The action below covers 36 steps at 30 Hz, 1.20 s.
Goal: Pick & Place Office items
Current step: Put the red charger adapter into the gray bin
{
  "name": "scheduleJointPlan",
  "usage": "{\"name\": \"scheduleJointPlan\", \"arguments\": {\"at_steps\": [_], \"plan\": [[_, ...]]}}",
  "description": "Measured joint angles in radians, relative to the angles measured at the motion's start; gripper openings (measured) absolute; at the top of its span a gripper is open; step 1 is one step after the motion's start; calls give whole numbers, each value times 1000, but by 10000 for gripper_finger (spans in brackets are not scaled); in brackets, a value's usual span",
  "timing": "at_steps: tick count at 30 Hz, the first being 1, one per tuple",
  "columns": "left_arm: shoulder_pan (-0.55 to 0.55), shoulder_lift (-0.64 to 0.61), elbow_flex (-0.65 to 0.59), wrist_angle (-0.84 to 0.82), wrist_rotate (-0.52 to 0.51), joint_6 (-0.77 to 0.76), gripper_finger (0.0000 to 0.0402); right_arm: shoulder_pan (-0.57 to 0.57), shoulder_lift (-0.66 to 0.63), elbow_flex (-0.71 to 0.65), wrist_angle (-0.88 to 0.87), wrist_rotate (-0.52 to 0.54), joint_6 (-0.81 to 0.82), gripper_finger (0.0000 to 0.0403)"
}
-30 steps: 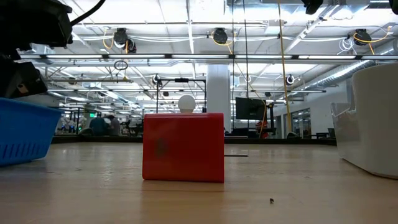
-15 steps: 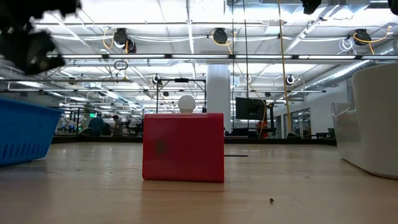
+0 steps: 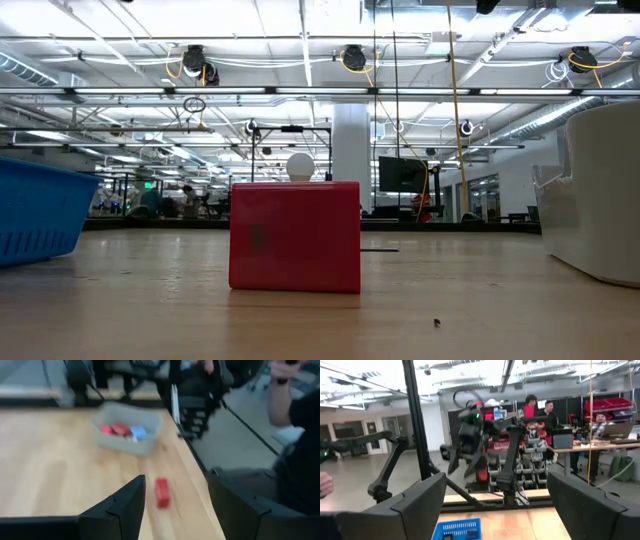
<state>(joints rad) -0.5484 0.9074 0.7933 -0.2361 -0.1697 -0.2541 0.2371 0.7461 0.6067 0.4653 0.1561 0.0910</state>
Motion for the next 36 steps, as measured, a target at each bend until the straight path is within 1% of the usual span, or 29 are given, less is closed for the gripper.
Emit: {"name": "scheduleJointPlan", "arguments": {"at_steps": [4,8,11,15,25,29,36], "plan": [[0,-79,0,2,-51,92,218,0,38,64,-90,6,4,338],[0,-121,0,-22,-77,176,218,-1,87,114,-176,61,26,338],[0,-140,0,-49,-124,214,218,-2,127,153,-224,81,49,338],[0,-165,0,-93,-172,242,218,-2,187,215,-288,78,58,338],[0,-297,-3,-202,-175,259,218,-2,317,401,-444,78,43,338],[0,-380,-52,-202,-174,271,218,-2,368,464,-502,75,43,338],[0,-563,-197,-155,-164,279,218,-2,449,564,-595,75,47,338]]}}
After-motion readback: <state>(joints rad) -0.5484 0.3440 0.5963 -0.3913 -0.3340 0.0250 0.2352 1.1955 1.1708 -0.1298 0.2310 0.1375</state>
